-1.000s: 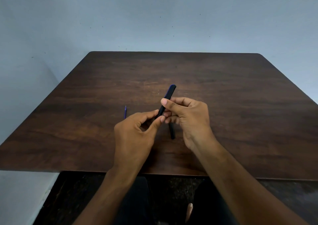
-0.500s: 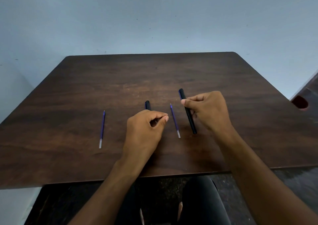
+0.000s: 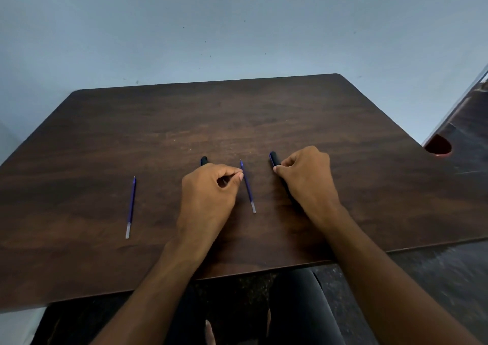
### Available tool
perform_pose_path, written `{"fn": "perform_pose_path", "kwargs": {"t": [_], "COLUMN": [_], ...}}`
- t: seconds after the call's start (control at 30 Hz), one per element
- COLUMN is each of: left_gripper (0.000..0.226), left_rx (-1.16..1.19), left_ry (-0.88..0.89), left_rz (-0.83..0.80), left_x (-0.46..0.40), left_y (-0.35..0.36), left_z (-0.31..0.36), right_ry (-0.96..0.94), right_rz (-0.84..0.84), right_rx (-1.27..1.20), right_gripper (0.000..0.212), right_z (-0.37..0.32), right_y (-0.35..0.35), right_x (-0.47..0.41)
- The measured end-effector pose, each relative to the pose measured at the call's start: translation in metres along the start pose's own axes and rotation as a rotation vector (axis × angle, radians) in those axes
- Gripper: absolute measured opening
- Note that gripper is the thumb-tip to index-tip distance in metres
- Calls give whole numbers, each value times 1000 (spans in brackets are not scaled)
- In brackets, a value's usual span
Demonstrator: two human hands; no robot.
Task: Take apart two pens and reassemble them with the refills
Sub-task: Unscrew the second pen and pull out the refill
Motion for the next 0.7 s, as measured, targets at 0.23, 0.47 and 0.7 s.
{"fn": "perform_pose_path", "kwargs": {"t": [0.23, 0.47, 0.7], "left_gripper": [10, 11, 14], "left_rx": [-1, 1, 4], "left_ry": [-4, -39, -95], "left_rz": [38, 77, 116], "left_x": [-2, -4, -8], "left_y": [-2, -8, -16], "left_z": [-8, -18, -25], "right_ry": [22, 50, -43], "right_rz": [-69, -106, -10], "right_rx": [118, 111, 127], "right_gripper": [19, 26, 24], "right_z": [-3, -7, -15], "right_y": [3, -4, -5], "right_x": [-2, -1, 1]}}
Point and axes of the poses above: each hand's wrist, its own x-axis away from the middle knuckle, its own y-axis out of the palm, z = x × y, the point moved 1 cm from there along -x, towards the middle knuckle, and after that the axes turned 3 degrees about z, right-handed, at the moved point
